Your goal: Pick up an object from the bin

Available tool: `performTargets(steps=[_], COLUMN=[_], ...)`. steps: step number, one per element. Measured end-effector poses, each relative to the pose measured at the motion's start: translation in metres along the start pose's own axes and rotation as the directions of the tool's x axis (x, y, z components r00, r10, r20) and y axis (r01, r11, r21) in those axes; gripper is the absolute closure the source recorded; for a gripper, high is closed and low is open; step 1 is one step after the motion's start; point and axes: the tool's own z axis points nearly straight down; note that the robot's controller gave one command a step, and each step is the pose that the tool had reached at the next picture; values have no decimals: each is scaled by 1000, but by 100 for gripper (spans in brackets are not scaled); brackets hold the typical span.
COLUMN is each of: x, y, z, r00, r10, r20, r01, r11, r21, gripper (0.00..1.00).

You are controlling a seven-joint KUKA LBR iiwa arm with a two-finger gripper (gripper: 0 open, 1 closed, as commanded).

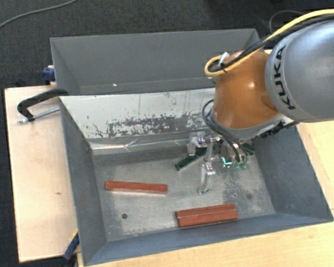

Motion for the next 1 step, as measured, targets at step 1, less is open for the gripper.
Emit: performTargets(steps=[1], x=[-35], y=[-6], z=[59], r00=[969], r10=[-246], r20=[9], r01=[246], r11=[969], r21=[2], gripper=[0])
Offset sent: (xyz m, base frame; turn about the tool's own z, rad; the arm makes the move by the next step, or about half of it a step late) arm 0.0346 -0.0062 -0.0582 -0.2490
